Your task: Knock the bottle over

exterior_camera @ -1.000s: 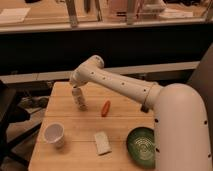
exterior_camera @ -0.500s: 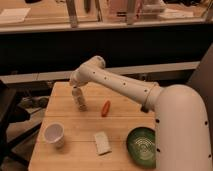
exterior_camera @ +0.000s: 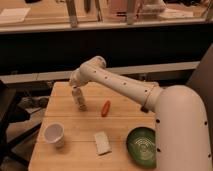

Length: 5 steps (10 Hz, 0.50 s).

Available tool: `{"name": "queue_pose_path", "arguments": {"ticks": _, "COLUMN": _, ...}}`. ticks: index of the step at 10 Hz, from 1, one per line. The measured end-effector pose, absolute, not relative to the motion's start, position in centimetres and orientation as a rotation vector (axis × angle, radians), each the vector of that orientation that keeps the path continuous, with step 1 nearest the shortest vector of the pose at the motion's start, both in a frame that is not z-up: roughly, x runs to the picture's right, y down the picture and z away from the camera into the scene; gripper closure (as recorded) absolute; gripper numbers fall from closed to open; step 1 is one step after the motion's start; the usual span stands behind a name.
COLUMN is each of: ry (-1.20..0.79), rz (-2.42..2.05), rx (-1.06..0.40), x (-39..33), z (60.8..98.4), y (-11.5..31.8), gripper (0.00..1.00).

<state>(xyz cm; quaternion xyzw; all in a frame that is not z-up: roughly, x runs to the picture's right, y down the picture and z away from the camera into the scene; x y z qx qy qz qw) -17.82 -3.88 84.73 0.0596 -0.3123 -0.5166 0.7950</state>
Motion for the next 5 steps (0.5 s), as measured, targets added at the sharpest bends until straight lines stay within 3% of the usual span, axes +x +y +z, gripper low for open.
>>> {"name": "queue_pose_path", "arguments": {"ticks": 5, "ry": -0.703, "rz": -1.117, "rx": 0.137, "x": -18.13, "z": 84.45, "y": -3.56, "gripper": 0.98}}
